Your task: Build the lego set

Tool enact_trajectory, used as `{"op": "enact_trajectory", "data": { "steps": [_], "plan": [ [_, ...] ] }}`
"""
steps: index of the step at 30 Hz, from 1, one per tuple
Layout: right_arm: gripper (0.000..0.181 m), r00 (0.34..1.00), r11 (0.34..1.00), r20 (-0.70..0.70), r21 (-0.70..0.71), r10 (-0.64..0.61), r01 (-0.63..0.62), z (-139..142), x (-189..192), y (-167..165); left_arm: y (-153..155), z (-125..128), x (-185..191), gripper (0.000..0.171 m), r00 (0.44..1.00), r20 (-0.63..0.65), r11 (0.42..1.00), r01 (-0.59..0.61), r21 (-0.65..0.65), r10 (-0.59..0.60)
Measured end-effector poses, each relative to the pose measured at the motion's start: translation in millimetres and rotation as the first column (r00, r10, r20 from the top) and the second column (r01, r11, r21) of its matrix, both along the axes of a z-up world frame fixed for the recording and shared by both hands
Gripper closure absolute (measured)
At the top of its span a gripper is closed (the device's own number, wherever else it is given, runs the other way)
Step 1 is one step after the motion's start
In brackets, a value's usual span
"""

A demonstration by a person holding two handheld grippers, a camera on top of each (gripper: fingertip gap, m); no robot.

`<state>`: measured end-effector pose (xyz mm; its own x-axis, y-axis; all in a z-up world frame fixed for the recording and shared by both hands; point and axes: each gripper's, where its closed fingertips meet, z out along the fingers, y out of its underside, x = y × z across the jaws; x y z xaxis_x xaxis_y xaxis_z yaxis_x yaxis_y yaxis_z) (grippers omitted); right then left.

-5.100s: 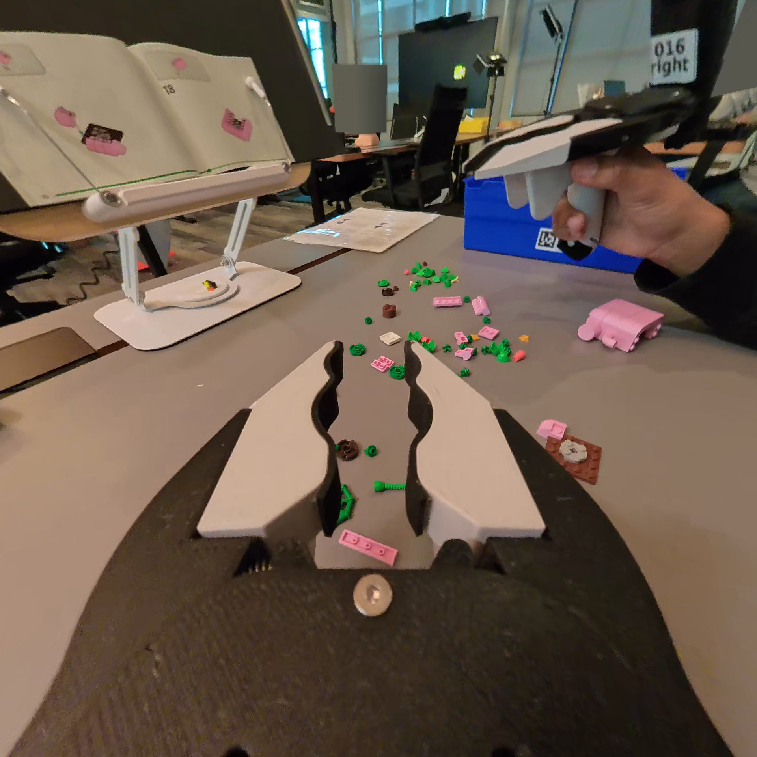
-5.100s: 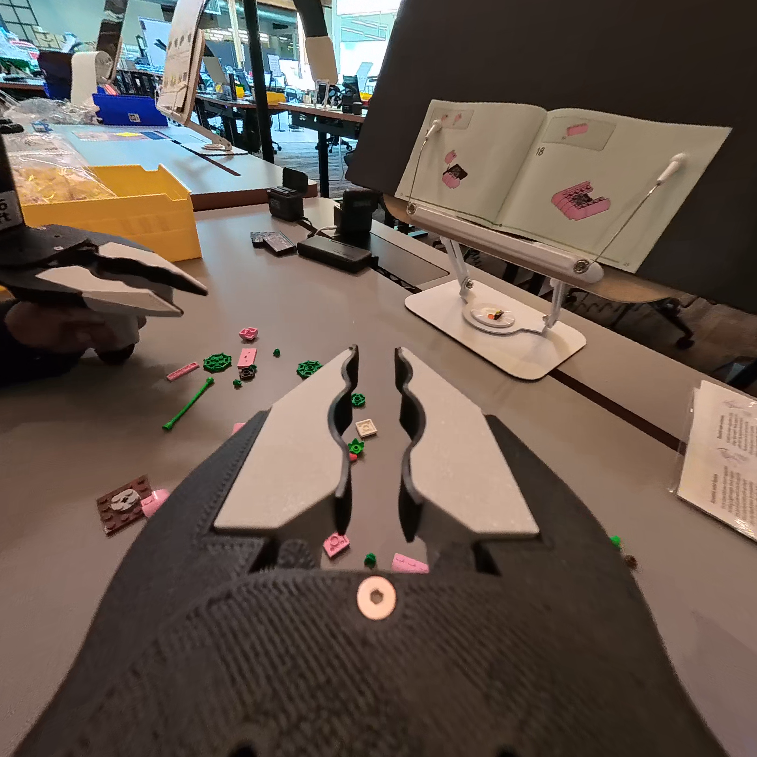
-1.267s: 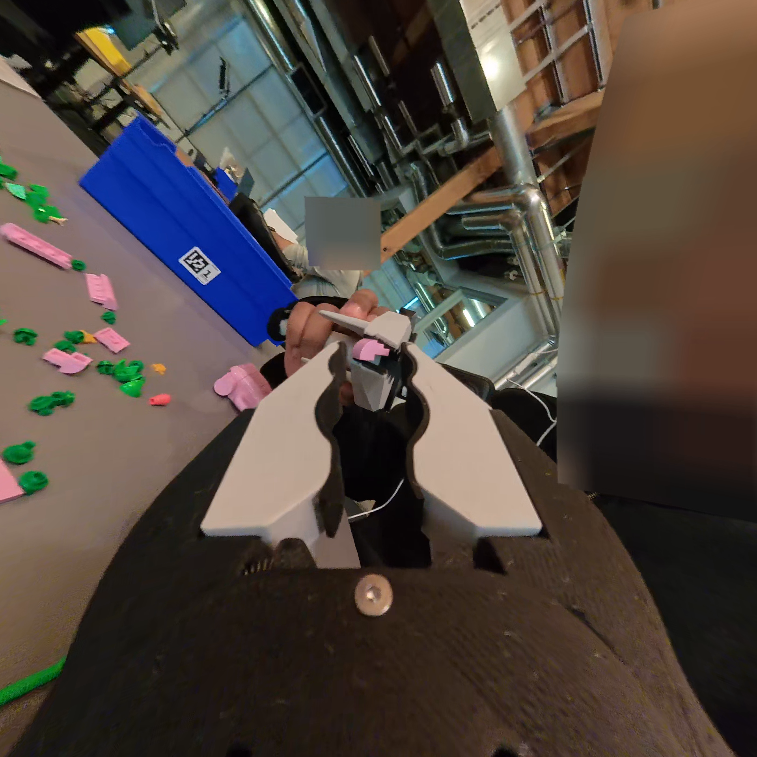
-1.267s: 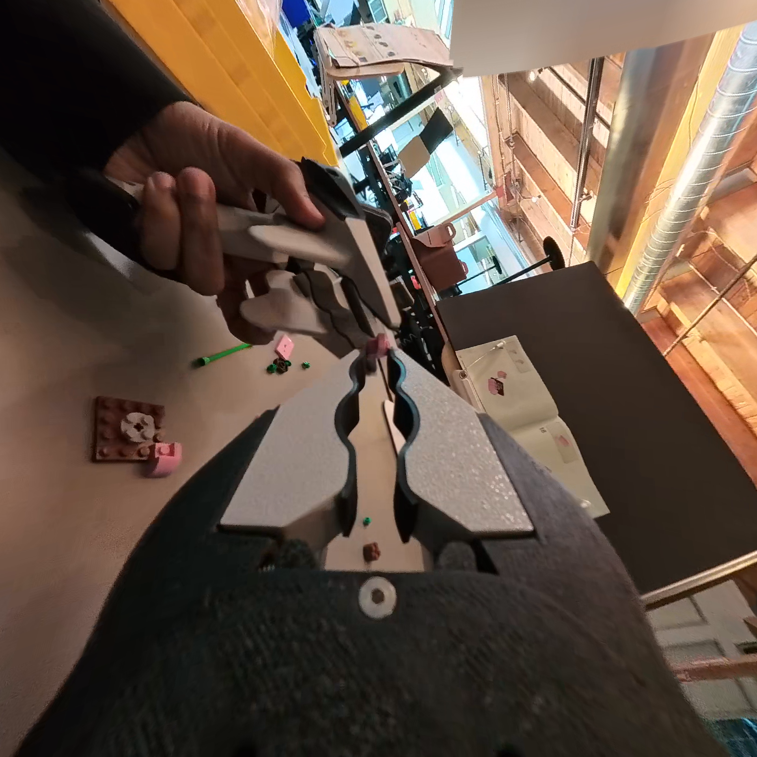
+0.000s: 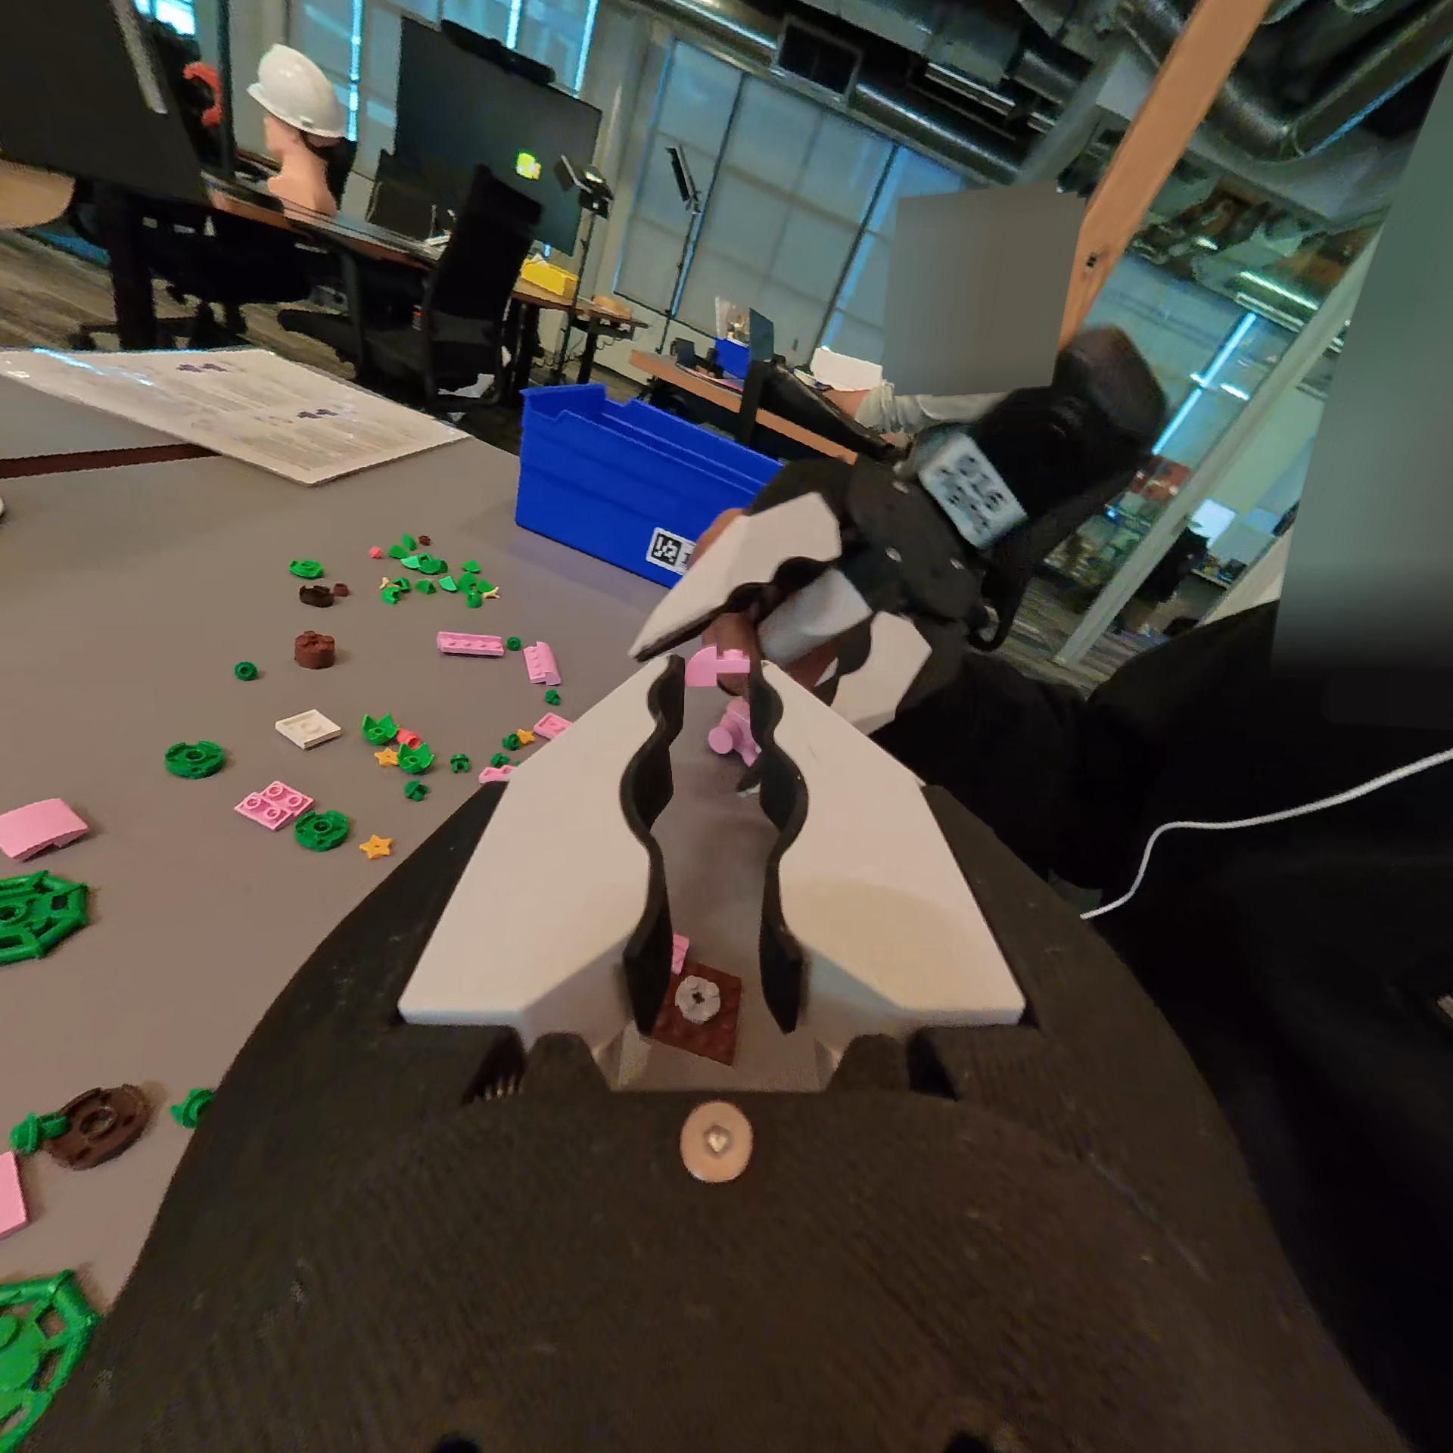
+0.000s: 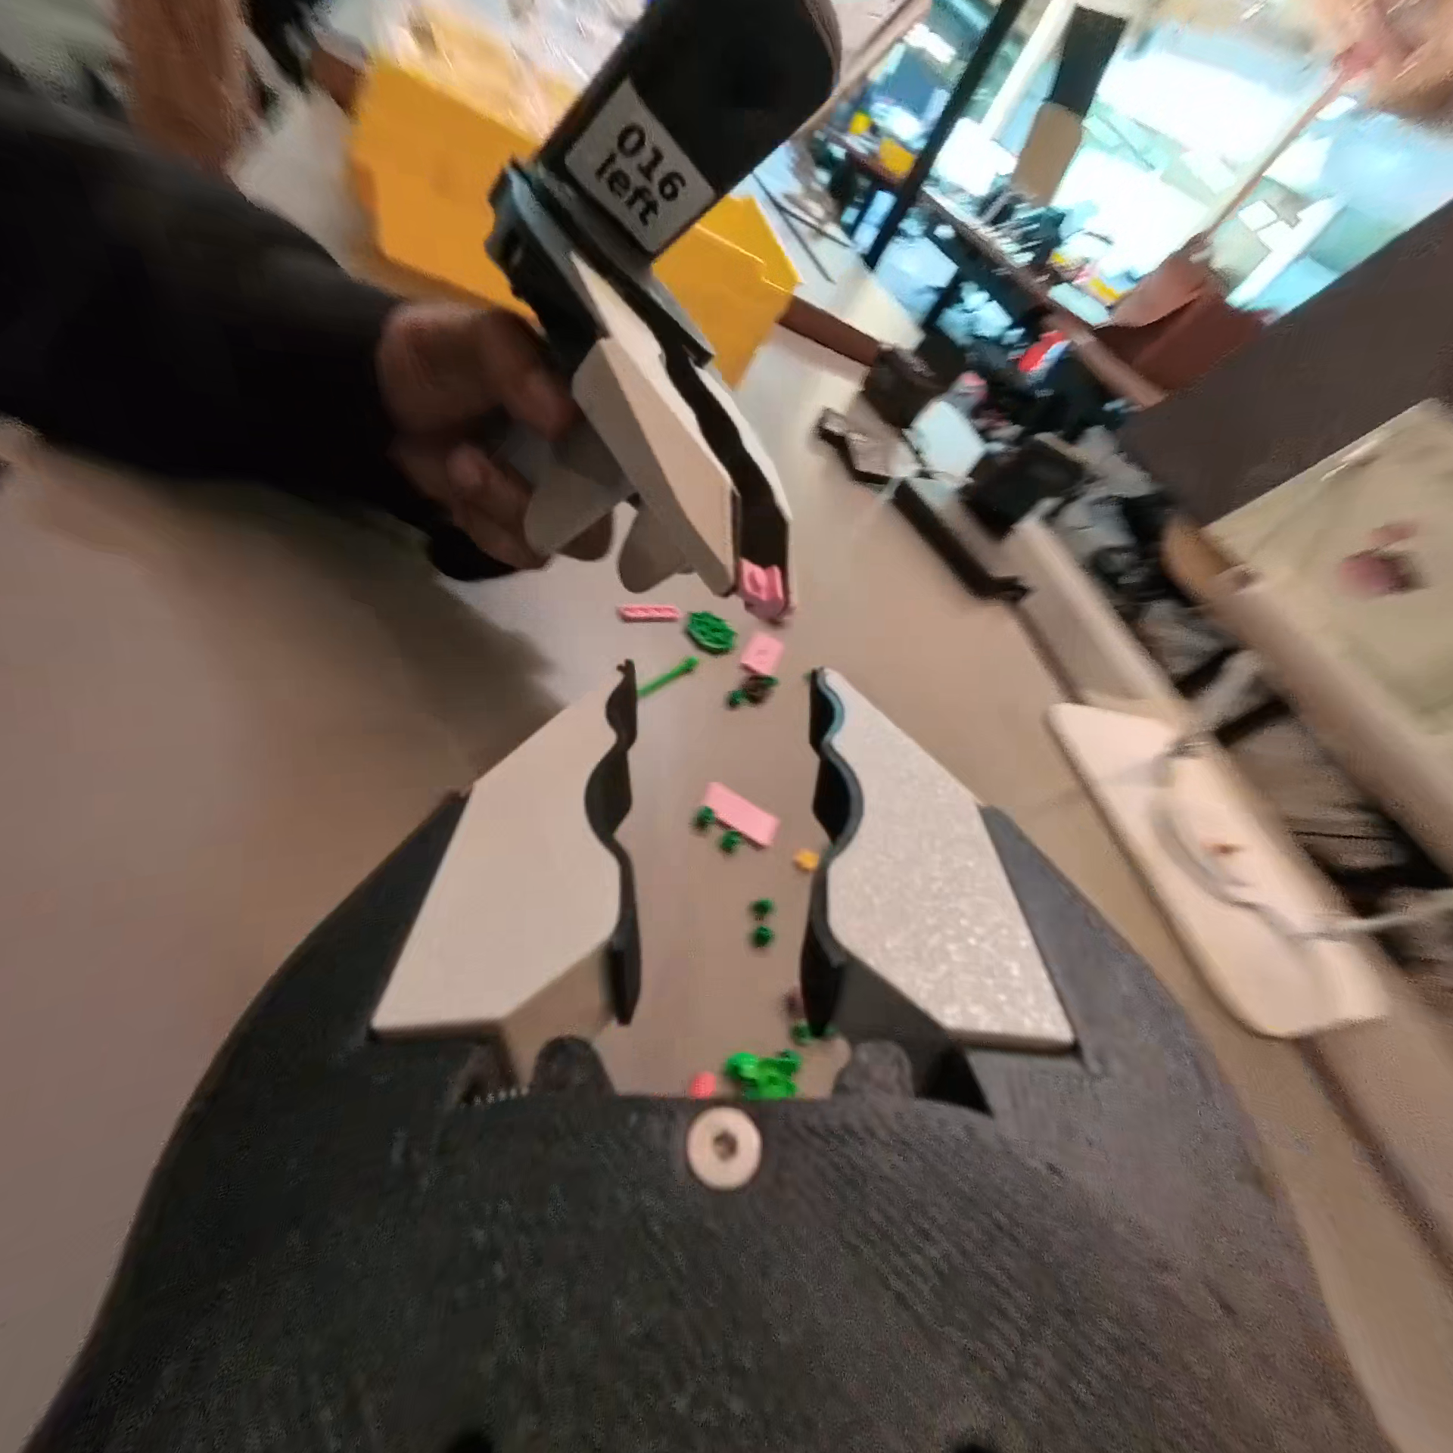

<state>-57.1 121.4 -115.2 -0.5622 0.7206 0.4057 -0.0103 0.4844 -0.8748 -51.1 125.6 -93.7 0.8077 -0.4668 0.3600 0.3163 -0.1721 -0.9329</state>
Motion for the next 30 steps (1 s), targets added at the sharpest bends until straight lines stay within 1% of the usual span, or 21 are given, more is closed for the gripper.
{"op": "enact_trajectory", "data": {
  "steps": [2, 3, 5, 6, 8, 9, 10, 13, 16, 20, 24, 27, 30],
  "plan": [
    [0.136, 0.992, 0.981, 0.083, -0.179, 0.094, -0.078, 4.0, 6.8, -3.1, -3.0, 2.3, 5.2, 0.159, 0.999, -0.036, 0.999, 0.025, 0.024, -0.025],
    [0.136, 0.983, 0.955, 0.107, -0.273, 0.148, -0.114, 9.1, 10.7, -4.8, -4.4, 4.2, 6.8, 0.159, 0.998, -0.066, 0.999, 0.024, 0.043, -0.021],
    [0.136, 0.965, 0.879, 0.135, -0.455, 0.226, -0.143, 22.4, 14.4, -2.2, -5.3, 8.5, 5.1, 0.160, 0.984, -0.172, 0.994, -0.033, 0.105, 0.051],
    [0.136, 0.956, 0.833, 0.139, -0.534, 0.257, -0.146, 29.3, 15.3, 0.7, -5.1, 8.4, 3.8, 0.160, 0.964, -0.246, 0.988, -0.070, 0.135, 0.102],
    [0.146, 0.955, 0.765, 0.146, -0.635, 0.259, -0.110, 37.7, 12.0, 11.5, -3.3, 0.9, 4.6, 0.159, 0.897, -0.407, 0.979, -0.112, 0.172, 0.174],
    [0.151, 0.956, 0.752, 0.150, -0.653, 0.251, -0.095, 38.1, 10.5, 15.9, -1.2, -5.0, 5.3, 0.159, 0.854, -0.479, 0.975, -0.128, 0.179, 0.201],
    [0.156, 0.959, 0.753, 0.165, -0.655, 0.232, -0.070, 35.9, 8.0, 19.8, 0.7, -10.8, 7.2, 0.159, 0.812, -0.543, 0.974, -0.135, 0.184, 0.215],
    [0.156, 0.947, 0.785, 0.242, -0.619, 0.210, -0.016, 21.1, 3.7, 20.7, 5.5, -24.3, 8.6, 0.159, 0.694, -0.673, 0.966, -0.162, 0.199, 0.255],
    [0.155, 0.926, 0.812, 0.317, -0.583, 0.205, 0.019, 5.5, 1.3, 16.3, 7.8, -33.4, 7.5, 0.159, 0.625, -0.736, 0.966, -0.173, 0.193, 0.260],
    [0.158, 0.900, 0.834, 0.383, -0.550, 0.207, 0.043, -8.9, 0.5, 11.4, 8.8, -36.8, 5.1, 0.159, 0.585, -0.765, 0.963, -0.186, 0.196, 0.268],
    [0.163, 0.883, 0.828, 0.411, -0.558, 0.226, 0.048, -14.3, 0.9, 8.3, 8.8, -39.6, 6.2, 0.159, 0.569, -0.780, 0.965, -0.181, 0.192, 0.262],
    [0.171, 0.870, 0.814, 0.422, -0.580, 0.255, 0.043, -15.5, 2.4, 5.0, 9.0, -43.3, 8.3, 0.159, 0.568, -0.786, 0.969, -0.171, 0.176, 0.243],
    [0.172, 0.854, 0.817, 0.452, -0.574, 0.257, 0.058, -20.6, 2.6, 4.6, 9.2, -47.8, 9.6, 0.159, 0.565, -0.794, 0.974, -0.166, 0.157, 0.224]
  ]
}}
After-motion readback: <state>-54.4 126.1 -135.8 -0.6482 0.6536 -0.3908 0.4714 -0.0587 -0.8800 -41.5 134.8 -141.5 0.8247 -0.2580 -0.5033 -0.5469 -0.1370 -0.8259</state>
